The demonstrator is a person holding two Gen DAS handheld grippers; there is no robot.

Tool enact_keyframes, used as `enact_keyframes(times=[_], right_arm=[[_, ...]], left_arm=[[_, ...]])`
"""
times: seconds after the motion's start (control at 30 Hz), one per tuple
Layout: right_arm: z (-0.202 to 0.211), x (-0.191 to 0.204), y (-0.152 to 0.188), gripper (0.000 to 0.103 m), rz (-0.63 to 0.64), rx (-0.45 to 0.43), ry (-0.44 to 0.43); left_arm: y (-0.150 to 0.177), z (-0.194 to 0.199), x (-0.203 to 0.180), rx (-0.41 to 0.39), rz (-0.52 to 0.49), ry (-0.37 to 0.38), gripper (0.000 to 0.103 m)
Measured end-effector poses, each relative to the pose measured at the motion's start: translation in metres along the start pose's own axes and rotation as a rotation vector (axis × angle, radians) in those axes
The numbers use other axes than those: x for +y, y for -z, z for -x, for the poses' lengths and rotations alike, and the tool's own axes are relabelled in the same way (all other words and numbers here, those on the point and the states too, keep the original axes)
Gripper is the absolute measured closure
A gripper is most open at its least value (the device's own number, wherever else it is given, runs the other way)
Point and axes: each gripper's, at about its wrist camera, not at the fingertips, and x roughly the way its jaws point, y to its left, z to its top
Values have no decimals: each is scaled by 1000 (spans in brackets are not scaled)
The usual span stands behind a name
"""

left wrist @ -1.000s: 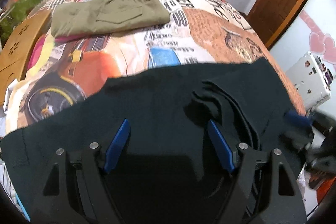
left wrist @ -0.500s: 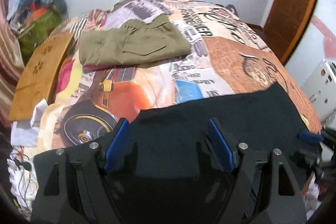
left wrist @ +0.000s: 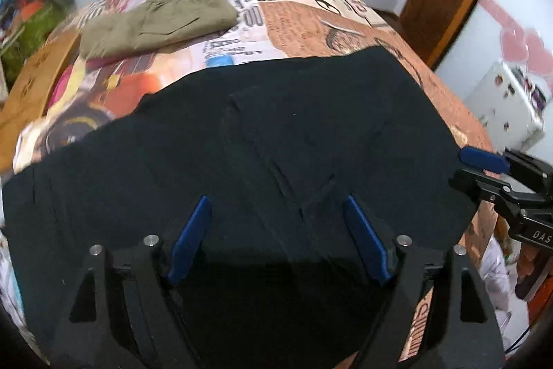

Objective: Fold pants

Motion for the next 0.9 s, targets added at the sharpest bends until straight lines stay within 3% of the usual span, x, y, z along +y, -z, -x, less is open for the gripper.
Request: enact_keyframes(times=[0.07, 0.3, 0.53, 0.67, 0.9], right_arm=[[6, -1, 1, 59, -4, -5, 0], [29, 6, -8, 59, -7, -79, -28], [28, 39, -24, 59, 75, -125, -77], [17, 59, -30, 59, 134, -122, -91], [-12, 87, -27, 59, 225, -87, -92]], left_arm=[[5, 10, 8, -8, 36, 2, 19], [30, 61, 47, -94, 179, -98, 19], [70, 114, 100, -181, 360, -192, 18], [99, 124, 127, -175, 472, -178, 18], [133, 124, 144, -125, 550, -165, 18]])
